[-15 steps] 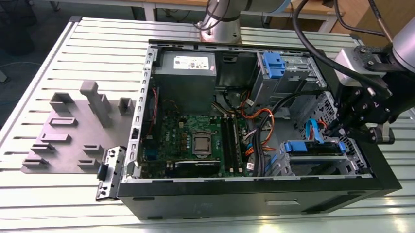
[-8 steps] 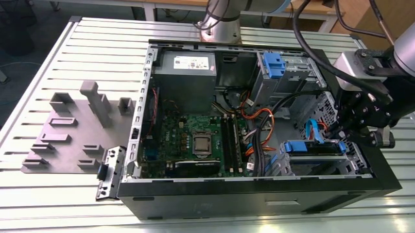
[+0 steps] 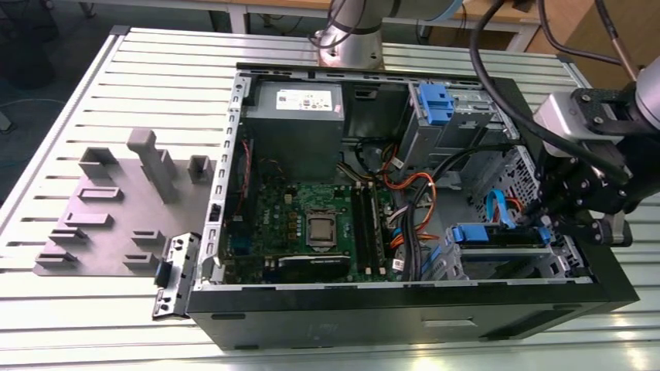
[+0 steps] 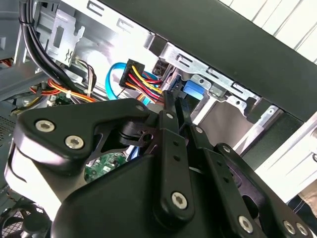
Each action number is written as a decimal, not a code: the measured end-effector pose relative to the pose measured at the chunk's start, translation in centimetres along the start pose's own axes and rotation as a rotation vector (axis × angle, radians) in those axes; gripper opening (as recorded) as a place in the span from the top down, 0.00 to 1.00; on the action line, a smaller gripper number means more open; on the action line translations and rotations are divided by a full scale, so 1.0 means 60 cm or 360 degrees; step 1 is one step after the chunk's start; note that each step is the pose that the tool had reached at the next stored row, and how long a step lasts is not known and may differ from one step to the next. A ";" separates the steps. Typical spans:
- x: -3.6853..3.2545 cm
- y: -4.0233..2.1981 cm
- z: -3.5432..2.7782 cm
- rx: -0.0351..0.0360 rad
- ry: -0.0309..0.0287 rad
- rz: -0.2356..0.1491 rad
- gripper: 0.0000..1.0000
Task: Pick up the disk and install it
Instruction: 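Insert the second disk wire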
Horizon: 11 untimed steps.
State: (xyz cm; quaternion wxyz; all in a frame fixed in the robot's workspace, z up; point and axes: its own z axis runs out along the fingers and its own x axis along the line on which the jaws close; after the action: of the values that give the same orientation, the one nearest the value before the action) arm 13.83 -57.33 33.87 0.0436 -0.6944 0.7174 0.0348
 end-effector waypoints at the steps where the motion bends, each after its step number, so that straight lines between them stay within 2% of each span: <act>1: 0.002 0.000 0.000 0.0000 -0.00038 0.0000 0.83; 6: 0.010 0.000 -0.001 -0.0001 -0.00165 0.0000 0.83; 11: 0.013 0.000 -0.001 -0.0001 -0.00177 0.0000 0.83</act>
State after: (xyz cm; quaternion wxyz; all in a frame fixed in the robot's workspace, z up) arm 13.83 -58.14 33.82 0.0474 -0.6941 0.7172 0.0388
